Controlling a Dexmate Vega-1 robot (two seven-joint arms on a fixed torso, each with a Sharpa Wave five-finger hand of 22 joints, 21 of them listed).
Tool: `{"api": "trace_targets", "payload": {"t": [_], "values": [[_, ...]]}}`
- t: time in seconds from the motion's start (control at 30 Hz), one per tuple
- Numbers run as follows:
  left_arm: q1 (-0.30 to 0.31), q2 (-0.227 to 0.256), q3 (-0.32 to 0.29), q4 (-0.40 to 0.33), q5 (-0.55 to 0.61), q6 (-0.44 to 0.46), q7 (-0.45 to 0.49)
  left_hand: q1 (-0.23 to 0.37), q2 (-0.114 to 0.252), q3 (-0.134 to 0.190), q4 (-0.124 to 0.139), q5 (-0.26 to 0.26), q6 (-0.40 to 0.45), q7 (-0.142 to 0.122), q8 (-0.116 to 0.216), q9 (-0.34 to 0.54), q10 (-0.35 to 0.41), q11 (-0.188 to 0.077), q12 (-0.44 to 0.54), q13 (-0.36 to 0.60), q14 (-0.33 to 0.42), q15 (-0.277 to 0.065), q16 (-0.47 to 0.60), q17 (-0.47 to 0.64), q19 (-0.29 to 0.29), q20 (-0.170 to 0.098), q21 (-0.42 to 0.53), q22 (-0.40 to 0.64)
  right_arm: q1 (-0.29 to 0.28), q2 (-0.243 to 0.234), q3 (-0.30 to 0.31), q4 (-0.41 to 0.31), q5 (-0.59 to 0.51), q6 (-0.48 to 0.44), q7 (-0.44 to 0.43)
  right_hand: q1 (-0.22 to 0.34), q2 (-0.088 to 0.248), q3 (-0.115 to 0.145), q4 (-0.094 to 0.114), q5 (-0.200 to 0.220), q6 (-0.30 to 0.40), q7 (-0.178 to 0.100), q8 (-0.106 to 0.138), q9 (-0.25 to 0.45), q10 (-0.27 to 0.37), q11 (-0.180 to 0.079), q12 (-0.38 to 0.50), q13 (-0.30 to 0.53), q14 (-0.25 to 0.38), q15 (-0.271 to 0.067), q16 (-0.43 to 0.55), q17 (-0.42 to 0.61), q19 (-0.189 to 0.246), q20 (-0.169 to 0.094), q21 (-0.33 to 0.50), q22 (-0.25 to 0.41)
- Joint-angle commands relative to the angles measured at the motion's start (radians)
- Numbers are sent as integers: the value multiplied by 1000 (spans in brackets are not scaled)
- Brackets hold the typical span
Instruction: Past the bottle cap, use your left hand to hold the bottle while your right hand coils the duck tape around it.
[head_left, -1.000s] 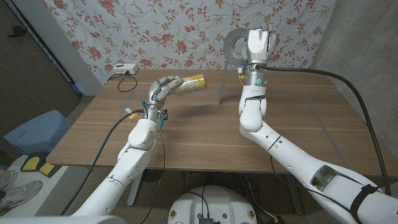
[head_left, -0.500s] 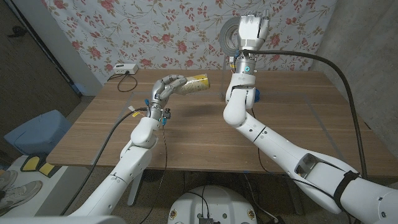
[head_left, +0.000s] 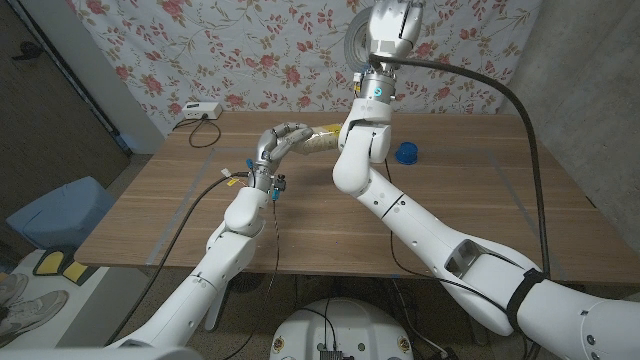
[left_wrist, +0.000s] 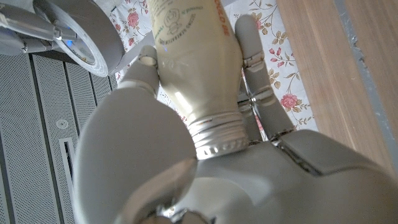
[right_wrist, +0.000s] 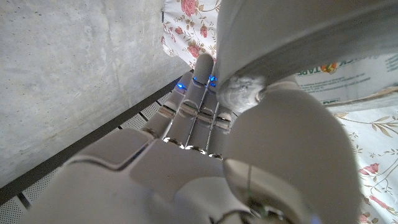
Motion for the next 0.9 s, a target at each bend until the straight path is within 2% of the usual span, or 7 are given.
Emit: {"api": "trace_targets", "payload": {"t": [0.03,0.33,0.6,0.73,0.9], "values": [[-38,-46,47,68,95,-23,70,186,175,44,8,2,10,0,6,0,95,-44,10,221,387,-339,-1,5,-45,-78,7,5,-6,145,57,60,-233,28,129,189,195,-5,1,4,100,-83,1,3,114,-103,6,251,5,-110,-2,7,-2,-35,10,0],[-51,-78,67,96,146,-20,130,186,171,45,7,0,19,1,5,-3,102,-44,7,220,392,-339,-4,6,-44,-78,13,5,-3,181,73,76,-282,50,142,193,196,-8,0,1,102,-81,-3,5,117,-100,4,246,8,-109,-4,13,0,-31,16,-4],[-60,-117,89,128,261,-10,267,188,168,47,5,-2,26,4,3,-7,111,-41,1,216,397,-339,-6,5,-42,-78,20,5,8,212,91,109,-331,57,176,197,199,-12,0,-1,106,-74,-5,6,121,-97,5,247,15,-111,-5,9,3,-27,23,-8],[-75,-142,104,160,308,-12,331,189,168,47,5,-2,27,4,1,-9,116,-41,0,214,397,-339,-8,4,-41,-78,23,4,14,233,102,126,-365,57,200,200,199,-15,-2,-2,106,-73,-8,6,121,-95,4,246,17,-110,-6,6,2,-27,25,-10],[-99,-187,120,229,342,-38,405,188,166,48,5,-3,31,2,0,-11,117,-41,-3,215,401,-339,-8,6,-42,-79,26,4,12,235,99,121,-373,63,208,203,200,-19,-3,-4,108,-69,-10,6,124,-94,3,243,22,-109,-4,5,4,-22,30,-12]]}}
